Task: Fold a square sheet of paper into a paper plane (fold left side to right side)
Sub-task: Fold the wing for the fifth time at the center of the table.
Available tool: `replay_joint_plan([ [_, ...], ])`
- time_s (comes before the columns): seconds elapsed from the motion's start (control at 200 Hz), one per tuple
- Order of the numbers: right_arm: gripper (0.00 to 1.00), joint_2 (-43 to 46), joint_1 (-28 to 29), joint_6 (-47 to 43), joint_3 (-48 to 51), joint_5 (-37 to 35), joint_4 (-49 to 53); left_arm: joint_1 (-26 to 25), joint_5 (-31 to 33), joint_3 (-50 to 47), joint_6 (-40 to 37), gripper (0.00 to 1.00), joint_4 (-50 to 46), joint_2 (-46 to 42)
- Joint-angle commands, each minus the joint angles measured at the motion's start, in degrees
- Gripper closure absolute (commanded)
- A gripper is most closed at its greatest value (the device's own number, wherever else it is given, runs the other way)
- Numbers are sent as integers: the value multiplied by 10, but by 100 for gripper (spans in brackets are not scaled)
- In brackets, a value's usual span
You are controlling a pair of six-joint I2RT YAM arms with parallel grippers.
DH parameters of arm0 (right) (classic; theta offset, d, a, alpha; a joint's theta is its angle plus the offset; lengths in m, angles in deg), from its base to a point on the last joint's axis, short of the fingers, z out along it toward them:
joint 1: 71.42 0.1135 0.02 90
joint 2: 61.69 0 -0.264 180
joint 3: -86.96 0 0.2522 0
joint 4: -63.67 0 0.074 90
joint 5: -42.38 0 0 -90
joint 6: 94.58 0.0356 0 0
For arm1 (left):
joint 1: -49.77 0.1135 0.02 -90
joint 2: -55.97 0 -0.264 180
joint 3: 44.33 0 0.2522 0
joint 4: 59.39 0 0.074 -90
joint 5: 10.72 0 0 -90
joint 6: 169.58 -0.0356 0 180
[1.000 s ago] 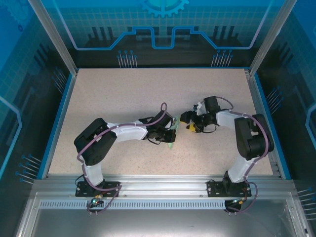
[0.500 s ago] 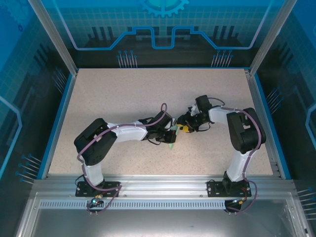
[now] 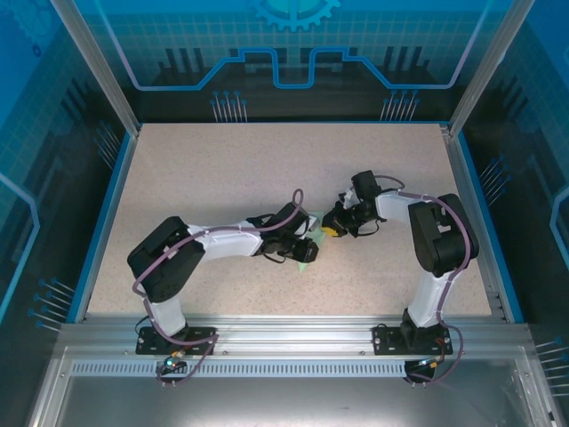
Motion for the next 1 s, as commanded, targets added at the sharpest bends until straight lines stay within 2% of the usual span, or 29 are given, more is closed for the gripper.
replay_joint_plan([
  [0.0,92,-2,11,-5,-14,7,22,-22,48,1,-24,63,-35,-31],
  [0.155,94,6,11,-8,-17,6,31,-59,153,35,-37,47,-108,-27],
  [0.41,94,9,13,-9,-17,5,34,-98,275,119,-35,41,-209,44],
  [0.675,94,5,17,-8,-17,3,35,-112,361,177,-21,43,-273,109],
  [0.995,95,-2,26,-13,-25,-5,45,-114,369,184,-16,57,-270,135],
])
